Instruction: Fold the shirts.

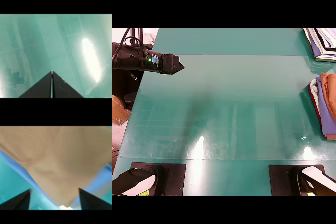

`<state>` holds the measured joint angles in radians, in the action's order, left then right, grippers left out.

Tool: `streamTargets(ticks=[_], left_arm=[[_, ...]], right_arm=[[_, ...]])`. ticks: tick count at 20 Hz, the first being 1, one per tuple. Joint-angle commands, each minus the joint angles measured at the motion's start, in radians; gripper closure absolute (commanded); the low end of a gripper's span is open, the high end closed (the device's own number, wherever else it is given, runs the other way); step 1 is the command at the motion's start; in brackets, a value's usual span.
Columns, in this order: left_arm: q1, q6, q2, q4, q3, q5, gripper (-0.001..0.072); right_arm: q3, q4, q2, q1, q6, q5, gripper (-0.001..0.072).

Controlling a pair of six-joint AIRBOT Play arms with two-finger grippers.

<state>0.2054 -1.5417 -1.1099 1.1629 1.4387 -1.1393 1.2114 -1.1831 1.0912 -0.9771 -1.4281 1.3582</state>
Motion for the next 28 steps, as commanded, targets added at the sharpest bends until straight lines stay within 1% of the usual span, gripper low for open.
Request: streamTargets(ticks=[1,4,6,7,10,11,13,14,16,17,18,19,22,28], left_arm=[[0.000,0.006,-0.001,0.000,0.000,-0.006,0.0681],[0.000,0.006,-0.001,0.000,0.000,-0.006,0.0681],[0.000,0.006,-0.001,0.000,0.000,-0.004,0.0681],[0.000,0.006,-0.001,0.002,0.000,-0.001,0.0681],[0.000,0.005,-0.001,0.005,0.000,0.002,0.0681],[0.000,0.005,-0.001,0.004,0.000,-0.003,0.0681],[0.000,0.005,-0.001,0.003,0.001,-0.002,0.0681],[0.000,0.005,-0.001,0.003,0.001,0.000,0.0681],[0.000,0.005,-0.001,0.003,0.001,0.006,0.0681],[0.000,0.005,-0.001,0.003,0.001,0.005,0.0681],[0.000,0.005,-0.001,0.003,0.001,0.005,0.0681],[0.000,0.005,-0.001,0.003,0.001,0.005,0.0681],[0.000,0.005,-0.001,0.003,0.001,0.005,0.0681],[0.000,0.005,-0.001,0.003,0.001,0.005,0.0681]], right_arm=[[-0.071,-0.027,-0.055,-0.098,-0.004,-0.001,0.0036],[0.019,0.177,-0.076,-0.071,-0.003,-0.044,0.0038],[0.082,0.303,-0.079,0.056,-0.003,-0.061,0.0038],[0.110,0.329,-0.079,0.152,-0.003,-0.065,0.0038],[0.159,0.318,-0.079,0.472,-0.003,-0.084,0.0038],[0.165,0.318,-0.079,0.579,-0.003,-0.101,0.0060],[0.166,0.318,-0.079,0.768,-0.003,-0.151,0.0228],[0.166,0.317,-0.079,0.845,-0.003,-0.175,0.0282],[0.166,0.317,-0.079,0.981,-0.003,-0.230,0.0289],[0.166,0.317,-0.079,1.029,-0.003,-0.248,0.0431],[0.166,0.317,-0.079,1.069,-0.003,-0.260,0.0633],[0.166,0.318,-0.079,1.099,-0.003,-0.259,0.0695],[0.166,0.317,-0.079,1.145,-0.003,-0.259,0.0695],[0.165,0.318,-0.079,1.146,-0.003,-0.256,0.0696]])
